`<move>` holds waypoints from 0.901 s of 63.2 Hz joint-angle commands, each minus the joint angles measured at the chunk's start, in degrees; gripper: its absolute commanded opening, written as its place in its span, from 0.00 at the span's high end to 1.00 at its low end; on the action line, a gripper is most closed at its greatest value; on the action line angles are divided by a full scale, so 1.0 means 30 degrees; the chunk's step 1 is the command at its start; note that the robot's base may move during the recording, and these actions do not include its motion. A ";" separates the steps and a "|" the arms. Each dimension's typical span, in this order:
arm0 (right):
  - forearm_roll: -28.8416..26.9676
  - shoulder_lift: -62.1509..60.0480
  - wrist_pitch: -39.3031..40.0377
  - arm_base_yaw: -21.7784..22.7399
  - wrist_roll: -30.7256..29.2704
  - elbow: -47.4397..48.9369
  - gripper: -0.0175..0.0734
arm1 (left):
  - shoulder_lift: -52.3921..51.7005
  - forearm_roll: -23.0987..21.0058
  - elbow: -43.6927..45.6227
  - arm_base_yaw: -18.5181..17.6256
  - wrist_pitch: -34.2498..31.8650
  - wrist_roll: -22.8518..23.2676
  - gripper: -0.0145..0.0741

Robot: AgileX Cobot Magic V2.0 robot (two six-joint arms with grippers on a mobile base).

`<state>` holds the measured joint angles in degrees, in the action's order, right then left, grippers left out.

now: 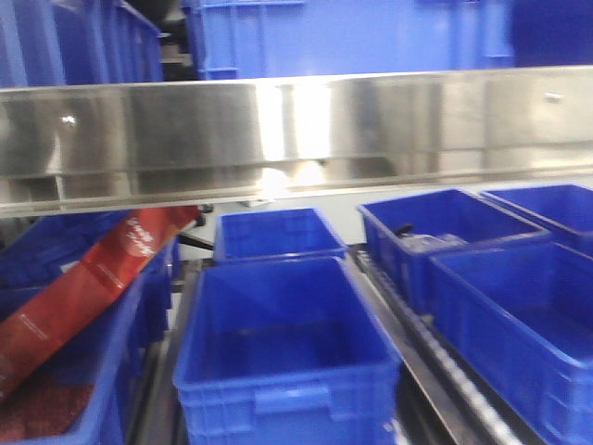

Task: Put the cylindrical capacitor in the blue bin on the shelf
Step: 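Drive the base to the steel shelf holding both cylinders, then extend the left gripper over a blue bin and release the orange cylinder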

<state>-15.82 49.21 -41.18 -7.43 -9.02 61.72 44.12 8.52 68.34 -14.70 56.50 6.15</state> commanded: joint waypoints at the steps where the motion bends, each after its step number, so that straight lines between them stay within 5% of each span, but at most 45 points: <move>1: 0.0054 -0.0059 0.0472 -0.0033 -0.0099 0.0215 0.99 | -0.0071 -0.0063 0.0104 -0.0105 -0.0315 0.0103 0.96; 57: 0.0054 -0.0059 0.0611 -0.0033 -0.0099 0.0215 0.99 | -0.0071 -0.0063 0.0104 -0.0105 -0.0315 0.0103 0.96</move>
<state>-15.82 49.21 -41.18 -7.43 -9.02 61.72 44.12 8.52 68.34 -14.70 56.50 6.15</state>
